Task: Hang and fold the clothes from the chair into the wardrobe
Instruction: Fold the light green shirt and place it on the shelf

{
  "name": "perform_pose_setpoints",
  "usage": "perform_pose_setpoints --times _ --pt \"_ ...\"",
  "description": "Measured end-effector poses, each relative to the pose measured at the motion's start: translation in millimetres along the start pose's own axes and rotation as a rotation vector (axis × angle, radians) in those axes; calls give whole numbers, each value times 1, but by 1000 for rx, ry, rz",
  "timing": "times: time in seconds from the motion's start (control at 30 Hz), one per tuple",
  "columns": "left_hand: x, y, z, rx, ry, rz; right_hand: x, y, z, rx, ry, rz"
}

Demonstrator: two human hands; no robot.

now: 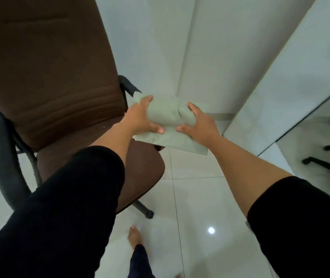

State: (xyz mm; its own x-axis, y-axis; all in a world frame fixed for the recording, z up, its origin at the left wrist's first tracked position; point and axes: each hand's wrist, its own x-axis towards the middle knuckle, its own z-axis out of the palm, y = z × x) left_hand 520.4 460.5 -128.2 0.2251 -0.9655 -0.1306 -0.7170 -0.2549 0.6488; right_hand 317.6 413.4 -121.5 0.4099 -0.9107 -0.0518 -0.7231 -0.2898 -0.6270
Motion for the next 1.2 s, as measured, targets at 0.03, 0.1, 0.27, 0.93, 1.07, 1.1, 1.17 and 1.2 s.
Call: perform_pose_setpoints --times 0.03,0.1,0.27,0.93,1.07,1.1,1.17,1.2 --pt "-2 21 5 8 -11 43 -12 8 -19 -6 36 23" --pt "-5 62 17 26 -32 126 -37 23 -55 -25 100 72" --pt "-10 152 55 77 -114 327 -98 66 -123 -26 243 231" --pt "-98 405 286 257 -672 1017 -353 208 -211 38 786 1004" --pt "-119 435 339 266 -748 1105 -389 243 -220 37 809 1120" --pt "-123 444 354 265 -767 1114 -396 256 -223 37 819 1141" --pt "-129 464 386 278 -798 1118 -409 283 -233 42 833 1180" --pt "-131 474 402 288 -810 1121 -415 298 -238 49 835 1201"
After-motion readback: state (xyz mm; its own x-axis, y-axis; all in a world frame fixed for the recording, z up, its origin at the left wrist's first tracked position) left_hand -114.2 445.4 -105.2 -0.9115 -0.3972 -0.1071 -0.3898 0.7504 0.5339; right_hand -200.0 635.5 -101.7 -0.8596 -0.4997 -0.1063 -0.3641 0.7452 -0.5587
